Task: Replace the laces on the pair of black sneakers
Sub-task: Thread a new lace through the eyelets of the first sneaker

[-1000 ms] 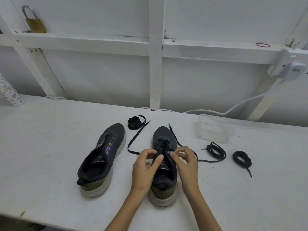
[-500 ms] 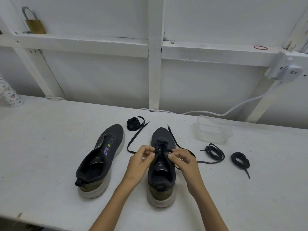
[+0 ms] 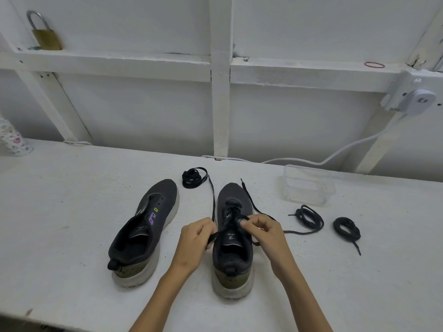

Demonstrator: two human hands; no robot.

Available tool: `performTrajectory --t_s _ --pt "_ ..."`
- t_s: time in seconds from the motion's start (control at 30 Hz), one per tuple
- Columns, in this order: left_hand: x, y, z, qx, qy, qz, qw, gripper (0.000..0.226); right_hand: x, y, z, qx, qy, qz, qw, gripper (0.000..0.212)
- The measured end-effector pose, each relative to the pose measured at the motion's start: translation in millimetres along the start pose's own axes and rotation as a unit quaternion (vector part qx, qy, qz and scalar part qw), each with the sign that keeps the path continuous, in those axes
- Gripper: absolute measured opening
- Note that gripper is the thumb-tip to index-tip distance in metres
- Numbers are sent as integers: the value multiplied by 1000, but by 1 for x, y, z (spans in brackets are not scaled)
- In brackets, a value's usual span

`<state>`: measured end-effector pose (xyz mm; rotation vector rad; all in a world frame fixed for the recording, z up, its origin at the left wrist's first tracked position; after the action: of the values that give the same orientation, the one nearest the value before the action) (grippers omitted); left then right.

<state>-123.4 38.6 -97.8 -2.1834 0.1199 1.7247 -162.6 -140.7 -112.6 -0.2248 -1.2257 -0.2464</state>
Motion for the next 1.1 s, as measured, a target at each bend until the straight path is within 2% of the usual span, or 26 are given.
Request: performTrajectory --t_s 0.1,0.2,0.43,0.53,0.67,0.77,0.97,1.1 --pt "5 2 -5 -1 -47 -4 999 28 3 0 0 0 -11 30 999 15" --pt "2 8 -11 36 -48 -8 998 19 9 1 1 -8 -25 55 998 12" --pt "0 13 -19 52 -79 9 995 14 19 5 0 15 -47 134 990 11" --pt "1 15 -12 30 -91 17 995 19 14 7 0 -7 -28 106 994 7" --pt "6 19 4 -30 -121 138 983 25 -1 9 -1 -61 0 24 998 9" --pt "1 19 8 -62 -137 174 973 27 -6 9 0 -84 15 -13 996 12" --pt "-5 18 -6 0 -128 82 988 25 3 17 1 -69 -24 22 997 21" --pt "-10 25 -6 8 -108 105 989 18 0 21 2 -68 -52 39 996 21"
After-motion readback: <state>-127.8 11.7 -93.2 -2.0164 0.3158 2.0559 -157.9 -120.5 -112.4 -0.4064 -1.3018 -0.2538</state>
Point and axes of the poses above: each hand's wrist, its own z-axis away from the middle knuckle, its own y-axis out of the palm, x = y × z, the point moved 5 cm from there along -z, towards the middle knuckle, and after that the axes turned 10 degrees about y, right-handed, at the moved point
